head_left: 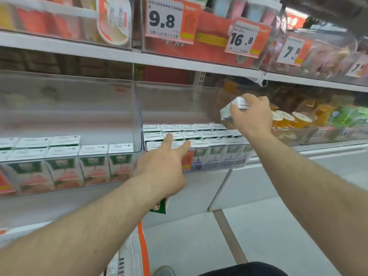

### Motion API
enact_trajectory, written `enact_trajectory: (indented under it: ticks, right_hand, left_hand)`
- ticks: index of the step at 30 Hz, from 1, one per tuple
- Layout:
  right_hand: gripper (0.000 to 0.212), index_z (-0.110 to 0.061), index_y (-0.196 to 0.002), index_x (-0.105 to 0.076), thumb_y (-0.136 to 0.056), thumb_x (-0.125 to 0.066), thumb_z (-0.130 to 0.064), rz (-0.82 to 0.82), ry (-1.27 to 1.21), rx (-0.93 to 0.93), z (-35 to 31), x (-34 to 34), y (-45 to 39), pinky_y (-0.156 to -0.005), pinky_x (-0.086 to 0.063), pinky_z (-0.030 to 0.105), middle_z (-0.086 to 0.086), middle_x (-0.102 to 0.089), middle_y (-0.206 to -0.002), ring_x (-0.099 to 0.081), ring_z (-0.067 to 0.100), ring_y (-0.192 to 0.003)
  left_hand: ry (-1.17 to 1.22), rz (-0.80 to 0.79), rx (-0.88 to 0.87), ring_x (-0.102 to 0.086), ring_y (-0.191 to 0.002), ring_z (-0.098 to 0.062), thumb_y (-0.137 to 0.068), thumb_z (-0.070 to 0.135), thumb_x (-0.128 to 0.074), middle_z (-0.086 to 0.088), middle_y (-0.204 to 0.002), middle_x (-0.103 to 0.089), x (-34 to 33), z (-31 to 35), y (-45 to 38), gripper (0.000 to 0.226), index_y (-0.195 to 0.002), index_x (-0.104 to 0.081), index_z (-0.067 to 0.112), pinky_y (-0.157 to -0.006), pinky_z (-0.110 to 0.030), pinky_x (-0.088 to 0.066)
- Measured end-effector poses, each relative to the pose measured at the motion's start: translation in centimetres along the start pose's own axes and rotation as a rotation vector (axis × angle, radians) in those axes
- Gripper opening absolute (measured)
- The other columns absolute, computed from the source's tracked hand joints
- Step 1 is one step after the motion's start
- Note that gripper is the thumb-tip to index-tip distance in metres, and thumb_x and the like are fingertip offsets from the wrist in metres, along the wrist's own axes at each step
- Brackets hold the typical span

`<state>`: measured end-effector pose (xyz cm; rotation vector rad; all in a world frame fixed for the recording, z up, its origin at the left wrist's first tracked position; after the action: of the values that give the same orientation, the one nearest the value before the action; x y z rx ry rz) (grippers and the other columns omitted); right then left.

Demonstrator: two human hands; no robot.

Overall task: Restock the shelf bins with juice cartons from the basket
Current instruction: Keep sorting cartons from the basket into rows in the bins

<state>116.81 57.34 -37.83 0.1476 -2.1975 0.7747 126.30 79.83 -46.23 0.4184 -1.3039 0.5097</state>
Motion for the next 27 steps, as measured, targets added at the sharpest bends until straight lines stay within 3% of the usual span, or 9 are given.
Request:
enact_trajectory:
  ticks: [3, 6, 11, 18, 20, 23, 27]
  right_hand:
    - [0.043, -0.022, -0.135, -0.054, -0.097, -0.049, -0.040, -0.085, 0.212, 0.060, 0.3, -2.1, -1.0, -0.088, -0.044, 0.038, 0.010, -0.044, -0.137, -0.054, 0.033, -0.113]
    - [0.035, -0.019, -0.123, -0.060, -0.095, -0.049, -0.038, -0.156, 0.347, 0.080, 0.6, -4.1, -1.4, -0.087, -0.046, 0.040, 0.013, -0.052, -0.129, -0.054, 0.035, -0.114]
    - [0.035, -0.008, -0.113, -0.065, -0.091, -0.047, -0.029, -0.326, 0.442, -0.019, 2.0, -6.5, -1.6, -0.077, -0.042, 0.033, 0.018, -0.065, -0.115, -0.060, 0.038, -0.105]
    - [0.047, -0.004, -0.127, -0.057, -0.095, -0.038, -0.032, -0.405, 0.538, -0.111, 2.3, -7.6, -1.5, -0.100, -0.040, 0.041, 0.021, -0.057, -0.133, -0.052, 0.041, -0.121]
    - [0.055, -0.005, -0.133, -0.053, -0.098, -0.031, -0.041, -0.431, 0.575, -0.108, 2.4, -7.8, -1.5, -0.105, -0.034, 0.043, 0.022, -0.051, -0.140, -0.045, 0.040, -0.128]
    - [0.072, -0.008, -0.141, -0.049, -0.100, -0.016, -0.057, -0.486, 0.666, -0.107, 2.3, -7.7, -1.2, -0.115, -0.018, 0.048, 0.021, -0.038, -0.152, -0.021, 0.037, -0.145]
    - [0.083, -0.016, -0.152, -0.035, -0.095, -0.006, -0.069, -0.566, 0.762, -0.126, 2.3, -7.6, -0.4, -0.117, -0.008, 0.052, 0.016, -0.021, -0.161, -0.010, 0.037, -0.149]
  left_hand:
    - [-0.009, -0.004, 0.021, -0.052, -0.122, -0.035, -0.082, 0.019, -0.049, 0.001, -0.164, 0.002, -0.5, -0.4, -0.1, 0.086, -0.150, -0.006, 0.049, -0.094, -0.040, -0.044]
    - [-0.014, 0.008, 0.022, -0.051, -0.125, -0.034, -0.083, 0.020, -0.050, 0.000, -0.164, -0.001, -0.5, -0.5, -0.1, 0.084, -0.150, -0.008, 0.049, -0.098, -0.041, -0.042]
    - [-0.011, 0.008, 0.026, -0.050, -0.125, -0.036, -0.084, 0.019, -0.050, 0.000, -0.164, -0.002, -0.5, -0.5, 0.0, 0.083, -0.150, -0.009, 0.049, -0.099, -0.041, -0.042]
    - [-0.018, 0.013, 0.033, -0.047, -0.126, -0.038, -0.085, 0.021, -0.050, 0.000, -0.164, -0.001, -0.4, -0.4, 0.1, 0.083, -0.151, -0.008, 0.049, -0.096, -0.040, -0.044]
    - [-0.021, 0.008, 0.031, -0.047, -0.127, -0.039, -0.085, 0.021, -0.050, 0.001, -0.164, 0.000, -0.5, -0.3, 0.1, 0.083, -0.151, -0.007, 0.049, -0.095, -0.039, -0.044]
    - [0.037, -0.004, 0.031, -0.044, -0.130, -0.038, -0.084, 0.017, -0.050, 0.004, -0.164, 0.002, -0.6, -0.4, 0.2, 0.086, -0.150, -0.007, 0.050, -0.092, -0.037, -0.045]
    - [0.287, 0.038, -0.015, -0.043, -0.134, -0.027, -0.083, 0.017, -0.053, 0.012, -0.163, 0.007, -0.5, -1.0, 0.6, 0.088, -0.149, -0.008, 0.054, -0.092, -0.033, -0.047]
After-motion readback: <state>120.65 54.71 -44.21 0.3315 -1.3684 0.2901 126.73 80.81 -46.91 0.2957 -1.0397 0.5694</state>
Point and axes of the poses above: each hand's wrist, its own y-axis away from the middle knuckle, its own x-axis out of the back of the hand, z = x × y, the point moved 8 cm from there along -y, towards the middle knuckle
